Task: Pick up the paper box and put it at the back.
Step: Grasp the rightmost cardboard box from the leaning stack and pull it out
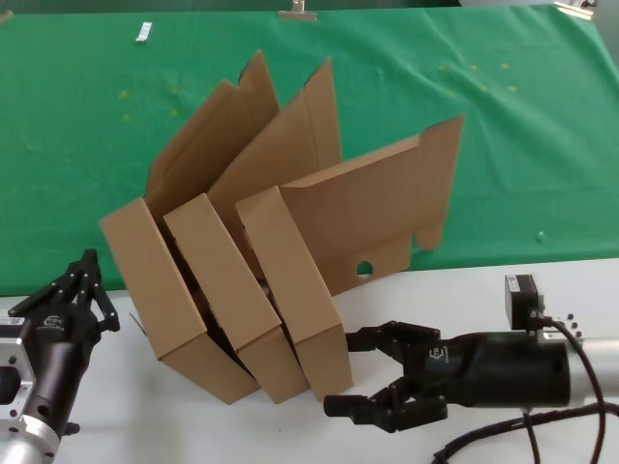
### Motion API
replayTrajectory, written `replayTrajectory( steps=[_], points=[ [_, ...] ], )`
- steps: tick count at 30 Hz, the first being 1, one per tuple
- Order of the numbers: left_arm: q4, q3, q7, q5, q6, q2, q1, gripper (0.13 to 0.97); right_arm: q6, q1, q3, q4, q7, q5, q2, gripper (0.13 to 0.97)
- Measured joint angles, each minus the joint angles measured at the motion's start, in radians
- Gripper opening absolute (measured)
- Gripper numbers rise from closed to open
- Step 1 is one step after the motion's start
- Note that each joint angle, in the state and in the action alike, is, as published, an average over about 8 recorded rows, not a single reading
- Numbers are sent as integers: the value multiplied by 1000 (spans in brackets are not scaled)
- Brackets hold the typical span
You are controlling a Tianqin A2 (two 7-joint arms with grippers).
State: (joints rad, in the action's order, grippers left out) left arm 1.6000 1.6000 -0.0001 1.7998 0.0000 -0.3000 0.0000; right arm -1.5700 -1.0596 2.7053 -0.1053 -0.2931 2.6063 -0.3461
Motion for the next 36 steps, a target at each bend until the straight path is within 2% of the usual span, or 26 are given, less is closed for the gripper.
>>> replayTrajectory(
  steps=[5,13,14,22,31,36],
  points=[
    [0,0,0,0,0,0,0,144,0,-3,-35,12,-4,-33,10,787],
    [0,0,0,0,0,0,0,144,0,-6,-91,21,-4,-73,16,602],
    [0,0,0,0,0,0,0,144,0,-5,-98,21,-4,-76,16,602],
    [0,0,0,0,0,0,0,144,0,-3,-146,20,0,-90,12,393],
    [0,0,-1,0,0,0,0,144,0,2,-178,24,-14,-123,21,249],
    [0,0,0,0,0,0,0,144,0,5,-198,27,-21,-141,24,212]
  ],
)
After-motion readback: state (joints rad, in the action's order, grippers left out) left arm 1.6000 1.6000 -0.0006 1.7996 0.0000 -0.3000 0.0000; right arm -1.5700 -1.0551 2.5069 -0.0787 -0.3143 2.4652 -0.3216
